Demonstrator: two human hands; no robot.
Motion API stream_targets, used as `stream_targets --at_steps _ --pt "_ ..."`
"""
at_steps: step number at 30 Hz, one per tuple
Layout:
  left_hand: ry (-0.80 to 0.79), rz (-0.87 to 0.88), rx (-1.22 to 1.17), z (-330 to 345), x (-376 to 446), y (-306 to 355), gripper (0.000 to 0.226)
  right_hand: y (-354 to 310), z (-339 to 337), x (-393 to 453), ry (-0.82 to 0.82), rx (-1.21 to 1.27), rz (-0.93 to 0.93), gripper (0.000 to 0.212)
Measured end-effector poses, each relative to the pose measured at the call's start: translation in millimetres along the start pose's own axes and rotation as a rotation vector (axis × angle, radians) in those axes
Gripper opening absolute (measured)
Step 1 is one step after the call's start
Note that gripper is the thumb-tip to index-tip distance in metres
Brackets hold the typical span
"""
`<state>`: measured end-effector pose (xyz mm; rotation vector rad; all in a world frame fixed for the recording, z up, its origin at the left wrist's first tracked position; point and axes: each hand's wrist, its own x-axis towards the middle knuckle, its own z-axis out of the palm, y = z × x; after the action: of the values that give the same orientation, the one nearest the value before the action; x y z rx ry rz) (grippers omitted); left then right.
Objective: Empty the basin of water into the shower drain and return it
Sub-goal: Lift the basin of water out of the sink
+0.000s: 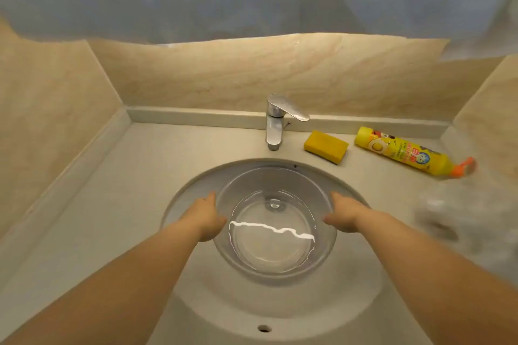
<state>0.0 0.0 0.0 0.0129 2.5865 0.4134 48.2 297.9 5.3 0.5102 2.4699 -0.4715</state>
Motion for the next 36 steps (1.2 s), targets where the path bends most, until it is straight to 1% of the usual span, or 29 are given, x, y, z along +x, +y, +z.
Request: stream_targets --at_steps 2,5,7,11,13,16,19,23,31,36 --pt "-0.008 -0.024 -0.015 7.1 13.5 0.4 0.081 3.3 5.5 7.5 -0.014 0.062 0.018 0.081" --pt "-0.051 -0.037 -0.053 15.8 23.5 -0.8 0.089 8.3 14.9 14.5 -0.061 0.190 0.064 0.081" --pt "-0.070 -0.032 -0.058 22.7 25.9 -0.9 0.091 10.3 18.5 17.4 -0.083 0.301 0.097 0.080" --pt "-0.051 -0.021 -0.071 25.5 29.7 -2.7 0.091 4.9 23.0 21.6 -0.060 0.413 0.109 0.073" --pt "-0.045 -0.028 -0.123 26.5 29.5 -1.7 0.091 2.1 25.7 22.7 -0.064 0.468 0.136 0.074" --pt "-0.048 -0.070 -0.268 26.5 31.1 -1.4 0.090 -1.4 27.2 24.3 -0.066 0.533 0.162 0.076" --pt "-0.054 -0.107 -0.393 25.4 32.8 -0.3 0.084 -2.2 28.2 26.9 -0.049 0.551 0.171 0.076" --pt "-0.054 -0.132 -0.465 25.2 29.9 1.3 0.079 -3.2 29.3 28.3 -0.047 0.548 0.180 0.071" --pt "-0.002 -0.177 -0.529 21.3 8.3 -3.4 0.064 -7.9 23.6 17.9 -0.055 0.541 0.132 0.072" --pt "0.059 -0.168 -0.578 12.3 -13.6 -2.7 0.063 -7.7 14.9 0.4 -0.038 0.558 0.071 0.074"
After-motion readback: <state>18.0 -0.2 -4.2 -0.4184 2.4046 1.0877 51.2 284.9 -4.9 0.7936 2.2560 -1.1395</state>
